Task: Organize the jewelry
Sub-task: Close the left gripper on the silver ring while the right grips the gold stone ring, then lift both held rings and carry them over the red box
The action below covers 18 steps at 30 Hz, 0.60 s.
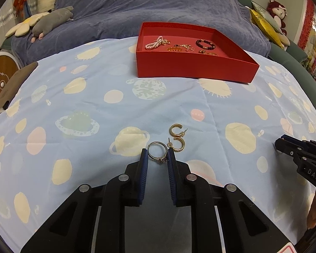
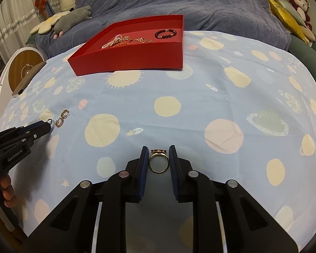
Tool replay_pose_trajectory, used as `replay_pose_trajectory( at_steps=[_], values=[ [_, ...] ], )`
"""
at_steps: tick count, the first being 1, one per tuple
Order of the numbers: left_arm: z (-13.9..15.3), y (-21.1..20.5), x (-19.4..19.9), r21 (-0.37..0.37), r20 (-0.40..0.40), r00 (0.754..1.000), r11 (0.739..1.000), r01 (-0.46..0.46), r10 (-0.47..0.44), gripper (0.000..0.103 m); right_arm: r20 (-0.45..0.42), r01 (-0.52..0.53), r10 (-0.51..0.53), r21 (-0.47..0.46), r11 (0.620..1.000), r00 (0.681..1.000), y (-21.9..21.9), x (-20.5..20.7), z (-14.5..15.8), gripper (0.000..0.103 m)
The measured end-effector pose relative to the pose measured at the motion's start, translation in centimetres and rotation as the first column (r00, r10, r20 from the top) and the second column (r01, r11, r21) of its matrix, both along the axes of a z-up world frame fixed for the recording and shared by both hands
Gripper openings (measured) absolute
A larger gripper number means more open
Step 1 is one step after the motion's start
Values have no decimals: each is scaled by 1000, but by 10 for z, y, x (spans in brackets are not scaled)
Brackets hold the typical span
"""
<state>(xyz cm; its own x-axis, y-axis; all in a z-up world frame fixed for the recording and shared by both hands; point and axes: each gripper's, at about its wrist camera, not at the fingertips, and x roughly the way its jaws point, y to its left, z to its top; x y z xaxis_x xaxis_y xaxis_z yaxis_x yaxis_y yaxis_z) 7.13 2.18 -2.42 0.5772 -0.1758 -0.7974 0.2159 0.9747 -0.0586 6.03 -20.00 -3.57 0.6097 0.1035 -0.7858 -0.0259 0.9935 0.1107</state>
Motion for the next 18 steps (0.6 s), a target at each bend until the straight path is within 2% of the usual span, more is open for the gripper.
replay_pose_trajectory(
  at_steps=[13,18],
  values=[
    [37,-6,4,-84,31,999,996,9,-6,15,62,-22,19,46,999,998,15,8,30,19],
    [69,-14,17,-110,85,996,994,21,-11,15,102,-45,36,90,995,994,20,25,60,19]
  ],
)
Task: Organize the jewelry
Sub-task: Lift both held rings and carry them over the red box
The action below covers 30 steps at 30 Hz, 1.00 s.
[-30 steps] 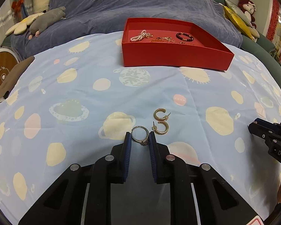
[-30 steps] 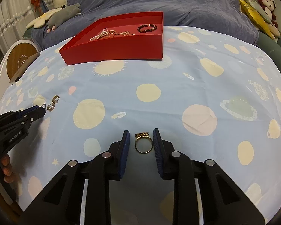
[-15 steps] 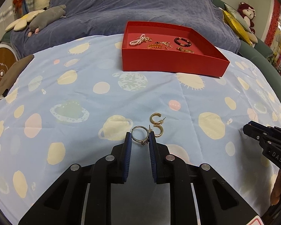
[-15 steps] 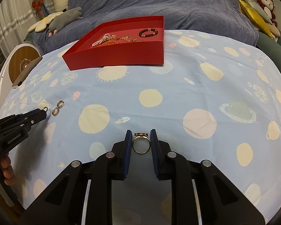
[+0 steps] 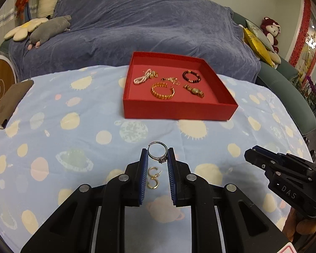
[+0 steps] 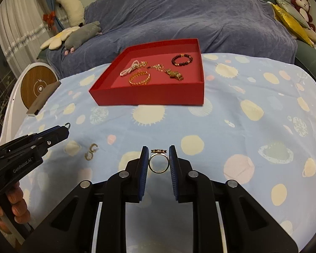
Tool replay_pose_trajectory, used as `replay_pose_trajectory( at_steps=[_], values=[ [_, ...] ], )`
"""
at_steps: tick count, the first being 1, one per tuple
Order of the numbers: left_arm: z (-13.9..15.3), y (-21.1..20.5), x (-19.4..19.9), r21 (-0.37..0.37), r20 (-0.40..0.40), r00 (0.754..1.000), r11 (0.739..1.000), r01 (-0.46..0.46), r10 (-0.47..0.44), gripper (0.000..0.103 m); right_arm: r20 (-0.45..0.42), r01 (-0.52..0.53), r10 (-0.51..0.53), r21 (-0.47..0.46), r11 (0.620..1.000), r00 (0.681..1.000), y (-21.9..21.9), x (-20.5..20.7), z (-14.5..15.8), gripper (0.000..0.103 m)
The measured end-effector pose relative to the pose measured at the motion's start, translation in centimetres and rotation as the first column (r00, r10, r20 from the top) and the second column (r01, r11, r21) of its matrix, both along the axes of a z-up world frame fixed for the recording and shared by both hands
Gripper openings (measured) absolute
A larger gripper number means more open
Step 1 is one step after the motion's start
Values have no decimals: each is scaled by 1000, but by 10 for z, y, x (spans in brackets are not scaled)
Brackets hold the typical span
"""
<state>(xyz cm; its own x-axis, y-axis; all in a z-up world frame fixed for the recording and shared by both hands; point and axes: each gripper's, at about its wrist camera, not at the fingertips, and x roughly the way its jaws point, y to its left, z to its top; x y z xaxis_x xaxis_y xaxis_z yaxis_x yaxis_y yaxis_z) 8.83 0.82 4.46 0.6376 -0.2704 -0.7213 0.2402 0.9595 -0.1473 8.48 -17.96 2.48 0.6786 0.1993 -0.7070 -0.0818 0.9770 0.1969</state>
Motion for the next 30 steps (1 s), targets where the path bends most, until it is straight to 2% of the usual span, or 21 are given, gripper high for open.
replay_pose_trajectory(
  at_steps=[5,10,18,23,30],
  values=[
    [38,-8,28,-41,49,999,999,7,-5,15,68,-24,24,-3,1000,997,2,32,42,19],
    [56,-17,71,-30,94,995,999,-13,16,15,118,-18,18,3,1000,993,3,75,63,19],
    [27,-26,127,-27,40,998,999,-46,47,15,81,7,-7,-2,1000,997,3,123,41,19],
    [10,-28,143,25,24,998,998,-66,65,15,61,26,-25,-11,1000,998,3,140,27,19],
    [-4,-22,158,31,-6,996,996,-88,88,15,26,42,-42,-13,999,999,1,153,13,19]
  ],
)
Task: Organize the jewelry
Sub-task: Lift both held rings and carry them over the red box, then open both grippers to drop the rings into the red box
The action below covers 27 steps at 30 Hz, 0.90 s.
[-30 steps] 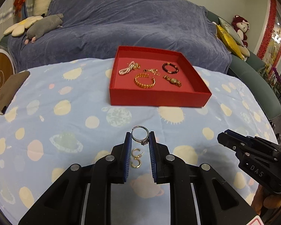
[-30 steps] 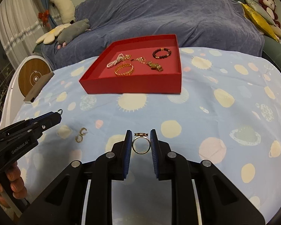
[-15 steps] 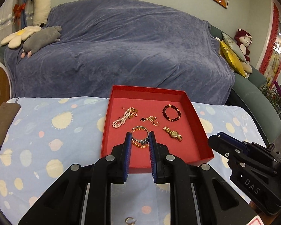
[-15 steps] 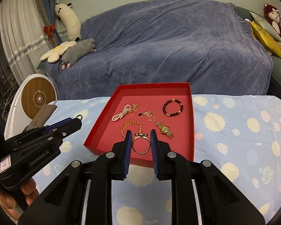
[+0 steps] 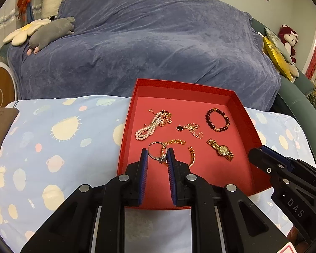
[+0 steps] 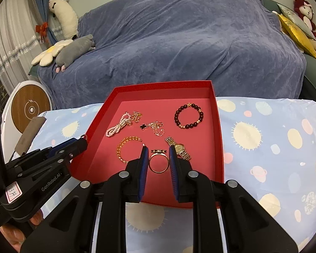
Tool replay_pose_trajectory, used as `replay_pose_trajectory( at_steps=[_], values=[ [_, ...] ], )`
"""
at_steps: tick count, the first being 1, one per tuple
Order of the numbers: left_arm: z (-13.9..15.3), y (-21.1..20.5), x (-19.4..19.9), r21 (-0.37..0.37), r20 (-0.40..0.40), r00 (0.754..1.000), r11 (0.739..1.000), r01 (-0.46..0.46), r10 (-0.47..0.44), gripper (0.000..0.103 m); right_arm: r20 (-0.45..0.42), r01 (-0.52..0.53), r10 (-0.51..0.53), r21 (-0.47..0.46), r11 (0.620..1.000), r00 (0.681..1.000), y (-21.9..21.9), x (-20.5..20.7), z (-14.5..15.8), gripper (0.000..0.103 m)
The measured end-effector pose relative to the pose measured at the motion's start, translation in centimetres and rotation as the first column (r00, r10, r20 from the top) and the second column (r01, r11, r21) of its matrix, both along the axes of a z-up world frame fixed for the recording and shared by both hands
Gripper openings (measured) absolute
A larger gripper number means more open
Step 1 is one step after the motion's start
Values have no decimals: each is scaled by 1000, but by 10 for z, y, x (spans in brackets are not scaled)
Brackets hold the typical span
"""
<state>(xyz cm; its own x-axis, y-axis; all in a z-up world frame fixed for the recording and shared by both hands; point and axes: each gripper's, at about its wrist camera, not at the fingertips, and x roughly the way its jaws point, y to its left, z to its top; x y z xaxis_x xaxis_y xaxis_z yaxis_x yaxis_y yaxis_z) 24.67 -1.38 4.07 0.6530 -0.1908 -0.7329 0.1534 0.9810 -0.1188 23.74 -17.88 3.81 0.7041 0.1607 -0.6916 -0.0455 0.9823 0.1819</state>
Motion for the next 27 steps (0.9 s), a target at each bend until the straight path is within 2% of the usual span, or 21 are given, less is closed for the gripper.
replay_pose_trajectory(
  at_steps=[15,16,17,18,19,20,21,24,27],
  values=[
    [-19,-10,10,18,-40,999,1000,4,-3,16,-40,5,-6,-26,1000,999,5,10,-18,20],
    [-21,-10,11,19,-53,999,1000,5,-4,18,-38,11,-12,-31,999,999,5,10,-18,21],
    [-22,-10,11,17,-57,998,1000,4,-3,19,-38,12,-13,-32,999,999,6,10,-18,29],
    [-23,-9,11,21,-56,998,1000,2,-1,24,-34,18,-19,-36,999,999,6,10,-17,38],
    [-23,-9,10,29,-55,998,1000,-1,3,30,-16,33,-34,-41,999,999,5,7,-15,54],
    [-22,-8,9,37,-53,999,999,-9,11,45,1,43,-43,-45,998,999,4,5,-14,57],
    [-20,-6,7,33,-40,999,999,-14,16,52,7,44,-44,-48,998,999,4,4,-12,57],
    [-13,-1,1,44,-13,1000,999,-20,21,65,26,59,-58,-26,998,998,-1,-1,-3,57],
    [-4,6,-8,49,5,1000,998,-24,24,67,42,76,-76,5,997,996,-5,-10,6,63]
  ],
)
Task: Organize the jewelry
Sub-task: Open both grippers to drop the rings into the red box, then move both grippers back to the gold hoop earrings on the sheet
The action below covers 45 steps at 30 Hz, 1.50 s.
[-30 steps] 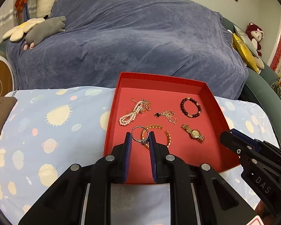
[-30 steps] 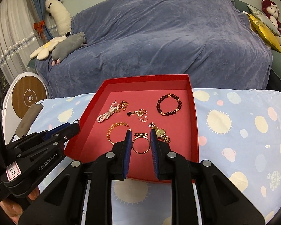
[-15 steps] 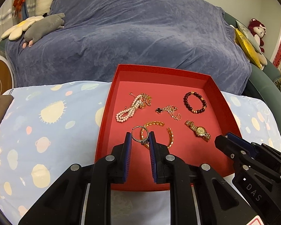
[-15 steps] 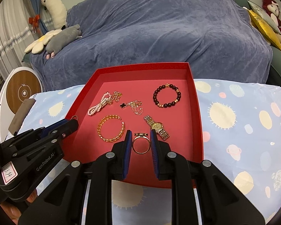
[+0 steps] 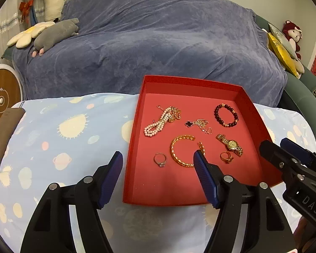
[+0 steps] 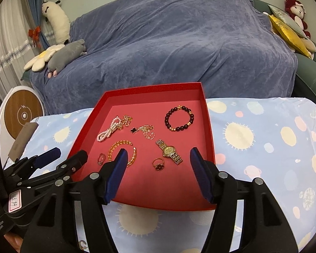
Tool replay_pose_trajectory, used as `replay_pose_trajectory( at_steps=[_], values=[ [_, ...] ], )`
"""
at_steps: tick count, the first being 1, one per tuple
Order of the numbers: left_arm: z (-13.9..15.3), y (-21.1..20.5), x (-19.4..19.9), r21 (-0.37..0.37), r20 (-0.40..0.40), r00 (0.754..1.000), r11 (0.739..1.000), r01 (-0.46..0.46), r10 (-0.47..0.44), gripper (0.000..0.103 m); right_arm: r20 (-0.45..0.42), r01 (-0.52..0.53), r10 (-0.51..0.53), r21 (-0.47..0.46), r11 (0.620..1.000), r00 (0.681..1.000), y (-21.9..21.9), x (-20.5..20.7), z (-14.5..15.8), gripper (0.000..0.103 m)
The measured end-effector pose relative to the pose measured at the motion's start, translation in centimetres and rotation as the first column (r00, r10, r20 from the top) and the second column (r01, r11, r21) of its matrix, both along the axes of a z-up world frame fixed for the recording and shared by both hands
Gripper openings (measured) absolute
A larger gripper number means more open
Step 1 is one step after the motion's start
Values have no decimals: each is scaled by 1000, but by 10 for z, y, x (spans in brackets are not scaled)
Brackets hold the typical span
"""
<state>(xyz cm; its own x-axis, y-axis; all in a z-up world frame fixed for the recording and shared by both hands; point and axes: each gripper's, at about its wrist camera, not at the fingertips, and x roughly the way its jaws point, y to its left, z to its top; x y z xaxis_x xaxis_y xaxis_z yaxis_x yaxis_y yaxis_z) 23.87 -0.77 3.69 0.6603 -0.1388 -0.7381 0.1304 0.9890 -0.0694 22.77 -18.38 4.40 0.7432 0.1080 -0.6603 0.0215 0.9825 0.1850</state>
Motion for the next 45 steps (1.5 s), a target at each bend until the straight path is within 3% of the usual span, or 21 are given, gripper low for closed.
replay_pose_trajectory(
  at_steps=[8,13,17,31,45],
  values=[
    [13,17,-35,28,21,1000,999,-22,22,71,47,6,-4,-57,998,999,3,-41,15,83],
    [10,18,-59,63,15,1000,998,-18,17,72,39,-15,17,-66,998,999,7,-63,17,83],
    [6,23,-79,71,1,1000,997,-20,20,81,57,-22,27,-98,995,998,14,-76,20,89],
    [-9,34,-134,68,-35,999,997,-28,31,85,21,-60,62,-107,993,998,31,-124,10,91],
    [-37,51,-179,45,-94,995,998,-40,44,85,-72,-51,48,-49,998,996,24,-165,-30,91]
  ],
)
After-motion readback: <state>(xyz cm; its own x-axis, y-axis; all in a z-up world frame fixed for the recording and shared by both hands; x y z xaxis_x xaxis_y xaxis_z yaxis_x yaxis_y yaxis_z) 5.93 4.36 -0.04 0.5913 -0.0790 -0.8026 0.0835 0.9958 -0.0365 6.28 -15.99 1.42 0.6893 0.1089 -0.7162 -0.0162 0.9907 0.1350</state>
